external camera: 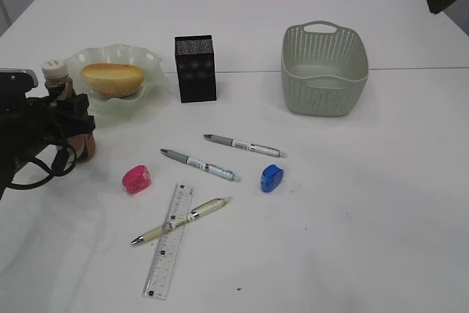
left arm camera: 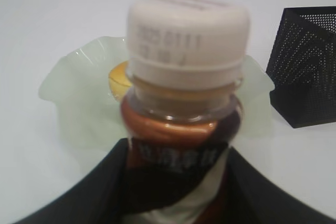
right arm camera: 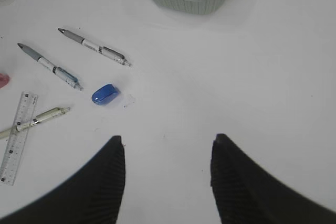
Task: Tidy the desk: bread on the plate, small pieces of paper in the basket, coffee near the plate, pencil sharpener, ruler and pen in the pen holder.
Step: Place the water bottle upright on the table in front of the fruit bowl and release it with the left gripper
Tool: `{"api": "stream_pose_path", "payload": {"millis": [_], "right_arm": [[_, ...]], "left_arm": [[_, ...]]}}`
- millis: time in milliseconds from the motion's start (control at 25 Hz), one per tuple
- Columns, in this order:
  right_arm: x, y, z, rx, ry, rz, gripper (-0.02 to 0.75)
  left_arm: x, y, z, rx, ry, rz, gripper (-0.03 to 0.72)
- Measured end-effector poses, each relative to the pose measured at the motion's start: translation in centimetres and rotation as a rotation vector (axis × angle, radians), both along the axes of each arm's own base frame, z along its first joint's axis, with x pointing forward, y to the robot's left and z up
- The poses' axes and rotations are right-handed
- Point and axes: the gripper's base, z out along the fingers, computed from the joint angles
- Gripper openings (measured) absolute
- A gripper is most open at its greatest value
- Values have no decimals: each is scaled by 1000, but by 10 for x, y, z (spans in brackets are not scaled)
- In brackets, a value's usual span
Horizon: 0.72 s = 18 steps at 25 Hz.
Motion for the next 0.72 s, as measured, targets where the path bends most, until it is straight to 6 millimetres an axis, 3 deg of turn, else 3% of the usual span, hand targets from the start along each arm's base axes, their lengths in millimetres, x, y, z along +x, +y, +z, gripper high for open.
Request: {"api": "stream_pose_path", "payload": {"millis": [320, 560, 720], "right_arm": [[0, 0, 0, -1, 0, 1, 390], [0, 0, 0, 5, 1, 2, 390], [0, 1, 0, 6, 1, 3, 390]], "left_arm": [[0, -2, 3, 1, -37, -19, 480], [0, -2, 4, 1, -41, -19, 493], [1, -2, 17, -3, -78, -19, 494]]}}
